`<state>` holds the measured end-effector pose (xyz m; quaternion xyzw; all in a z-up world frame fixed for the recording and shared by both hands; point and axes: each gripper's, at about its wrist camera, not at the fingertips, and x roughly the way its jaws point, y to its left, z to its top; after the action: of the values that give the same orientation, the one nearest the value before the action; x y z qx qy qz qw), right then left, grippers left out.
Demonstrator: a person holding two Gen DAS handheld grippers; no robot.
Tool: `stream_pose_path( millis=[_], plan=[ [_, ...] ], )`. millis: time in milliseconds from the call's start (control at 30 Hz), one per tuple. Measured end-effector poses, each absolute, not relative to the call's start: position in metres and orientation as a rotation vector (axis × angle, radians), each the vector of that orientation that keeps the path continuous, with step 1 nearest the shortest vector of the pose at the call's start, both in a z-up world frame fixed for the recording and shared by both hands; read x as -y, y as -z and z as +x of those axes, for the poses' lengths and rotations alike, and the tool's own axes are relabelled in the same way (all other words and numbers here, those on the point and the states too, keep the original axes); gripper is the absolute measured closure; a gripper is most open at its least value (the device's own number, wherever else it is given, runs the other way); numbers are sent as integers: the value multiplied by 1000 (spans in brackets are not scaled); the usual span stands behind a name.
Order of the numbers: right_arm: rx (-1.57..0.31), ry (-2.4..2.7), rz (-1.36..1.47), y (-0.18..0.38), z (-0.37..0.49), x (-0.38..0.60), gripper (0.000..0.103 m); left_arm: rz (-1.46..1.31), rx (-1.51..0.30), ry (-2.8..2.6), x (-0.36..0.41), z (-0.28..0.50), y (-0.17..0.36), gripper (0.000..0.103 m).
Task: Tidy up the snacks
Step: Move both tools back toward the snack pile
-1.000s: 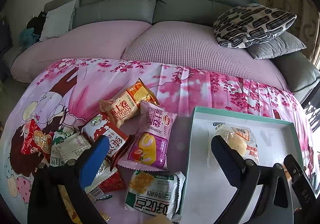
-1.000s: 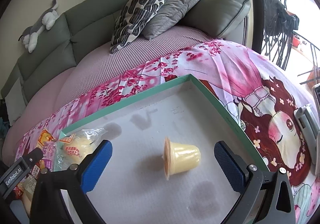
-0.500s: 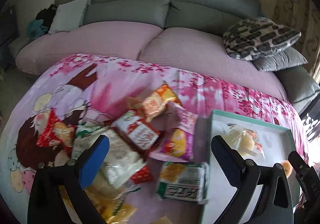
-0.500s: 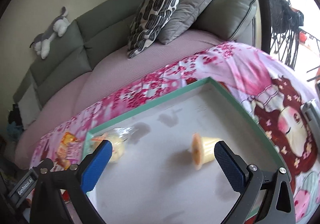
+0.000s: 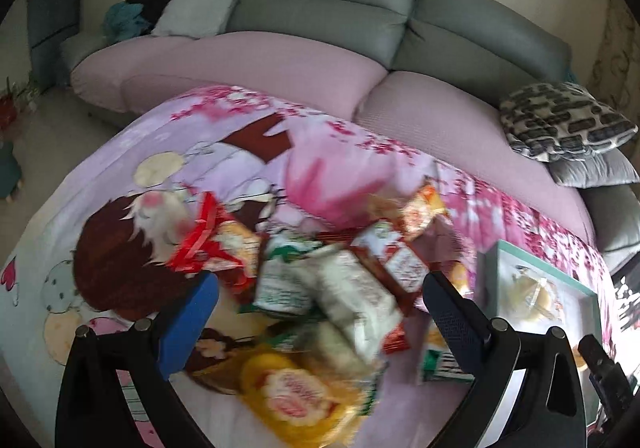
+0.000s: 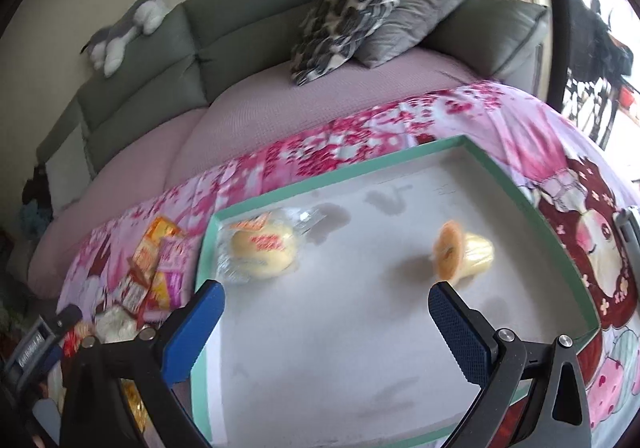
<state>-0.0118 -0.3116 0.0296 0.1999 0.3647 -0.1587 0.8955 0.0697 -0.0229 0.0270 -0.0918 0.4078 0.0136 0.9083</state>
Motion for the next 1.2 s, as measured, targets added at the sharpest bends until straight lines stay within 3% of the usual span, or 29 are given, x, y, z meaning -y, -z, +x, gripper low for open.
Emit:
stream_pose_path(
  millis=[600,1100,1167,1200],
  plan=[
    [-824,90,228,-24,3,200,0,-196,-986,-113,-45,55,-12,2],
    [-899,100,237,-9,-10,187,0,-306,-1164,44,-18,41,27,2],
    [-903,104,239,-8,-10,188,0,-309,-1167,55,-14,41,30,6],
    [-906,105,240,-8,-9,188,0,-309,-1175,58,-12,42,31,13]
  ],
)
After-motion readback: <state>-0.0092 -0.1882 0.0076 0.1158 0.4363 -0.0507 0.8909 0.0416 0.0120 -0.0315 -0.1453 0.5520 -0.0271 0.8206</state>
